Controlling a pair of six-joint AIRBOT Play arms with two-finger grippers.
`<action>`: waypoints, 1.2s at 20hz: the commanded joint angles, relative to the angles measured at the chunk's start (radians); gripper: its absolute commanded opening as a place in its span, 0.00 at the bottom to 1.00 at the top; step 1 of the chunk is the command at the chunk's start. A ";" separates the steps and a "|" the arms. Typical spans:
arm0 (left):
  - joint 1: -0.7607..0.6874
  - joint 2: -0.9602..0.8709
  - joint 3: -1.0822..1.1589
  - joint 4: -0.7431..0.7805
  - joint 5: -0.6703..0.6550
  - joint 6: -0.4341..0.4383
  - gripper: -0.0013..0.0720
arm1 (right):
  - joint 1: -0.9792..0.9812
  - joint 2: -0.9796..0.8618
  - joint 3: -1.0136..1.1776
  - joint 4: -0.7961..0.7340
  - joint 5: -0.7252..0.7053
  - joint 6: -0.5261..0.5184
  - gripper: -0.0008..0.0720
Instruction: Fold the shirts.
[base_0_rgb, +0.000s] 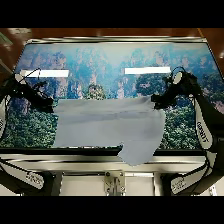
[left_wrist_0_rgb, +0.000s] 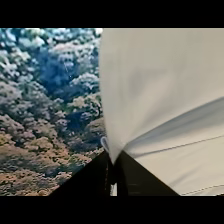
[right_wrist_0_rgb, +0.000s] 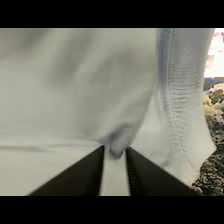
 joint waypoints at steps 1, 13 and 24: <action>0.005 -0.001 0.015 0.001 -0.064 -0.037 0.66 | -0.002 0.009 -0.004 0.086 -0.011 0.006 0.80; 0.391 0.549 -0.797 -0.245 0.056 0.066 0.83 | -0.411 0.493 -0.428 0.069 0.141 -0.206 0.81; 0.380 0.540 -0.990 -0.312 0.236 0.091 0.82 | -0.435 0.515 -0.508 0.146 0.066 -0.223 0.81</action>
